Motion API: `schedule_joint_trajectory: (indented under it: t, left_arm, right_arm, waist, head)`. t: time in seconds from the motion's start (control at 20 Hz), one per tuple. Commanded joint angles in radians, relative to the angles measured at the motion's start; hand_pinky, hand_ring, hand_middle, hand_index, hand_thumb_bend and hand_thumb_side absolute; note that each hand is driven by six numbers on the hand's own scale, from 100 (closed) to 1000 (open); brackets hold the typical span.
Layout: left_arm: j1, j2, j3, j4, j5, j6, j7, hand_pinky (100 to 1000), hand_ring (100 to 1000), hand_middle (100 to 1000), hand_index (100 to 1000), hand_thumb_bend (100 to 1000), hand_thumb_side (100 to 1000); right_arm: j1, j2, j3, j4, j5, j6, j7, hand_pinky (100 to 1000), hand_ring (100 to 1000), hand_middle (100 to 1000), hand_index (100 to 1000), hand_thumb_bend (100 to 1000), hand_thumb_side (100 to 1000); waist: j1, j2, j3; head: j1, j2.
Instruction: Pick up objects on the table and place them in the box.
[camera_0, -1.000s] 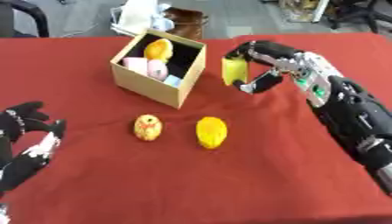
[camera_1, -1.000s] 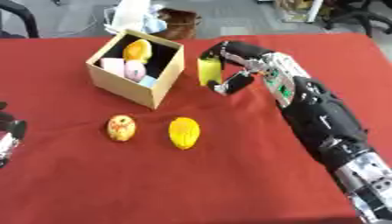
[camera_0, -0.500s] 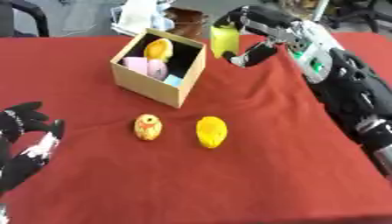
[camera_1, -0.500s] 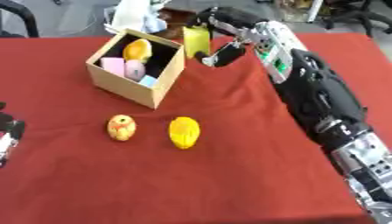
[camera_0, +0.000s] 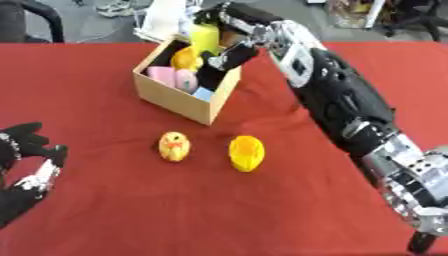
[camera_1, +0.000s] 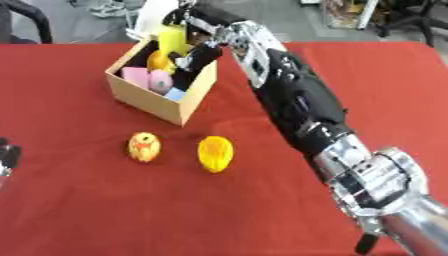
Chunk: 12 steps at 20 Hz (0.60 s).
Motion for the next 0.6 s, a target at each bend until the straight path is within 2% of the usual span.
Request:
schedule_joint_trajectory:
  t: [0.05, 0.15, 0.25, 0.6]
  left_arm:
    - [-0.011, 0.006, 0.001, -0.018, 0.005, -0.002, -0.003, 709, 561, 563, 773, 438, 438]
    - [-0.010, 0.005, 0.001, -0.018, 0.005, -0.002, -0.004, 709, 561, 563, 773, 437, 439]
    - [-0.009, 0.006, 0.002, -0.017, 0.005, -0.002, -0.003, 709, 561, 562, 773, 436, 439]
    - [-0.005, 0.005, 0.004, -0.016, 0.004, -0.003, -0.001, 710, 561, 562, 773, 434, 440]
  right_arm:
    - [-0.017, 0.019, -0.008, 0.028, 0.063, -0.007, 0.007, 779, 740, 786, 909, 202, 527]
    - [-0.012, 0.023, -0.009, 0.040, 0.101, -0.014, 0.022, 810, 791, 857, 940, 252, 571]
    - [-0.009, 0.021, -0.014, 0.044, 0.141, -0.018, 0.025, 825, 812, 888, 950, 278, 594]
    - [-0.004, 0.009, -0.048, 0.049, 0.245, -0.049, -0.020, 830, 818, 908, 952, 296, 608]
  waist:
    - [0.011, -0.015, 0.001]
    - [0.011, -0.016, -0.001]
    - [0.011, -0.017, -0.004]
    - [0.011, -0.019, -0.020]
  head:
    - [-0.002, -0.010]
    - [-0.002, -0.009]
    - [-0.001, -0.009]
    - [0.006, -0.008]
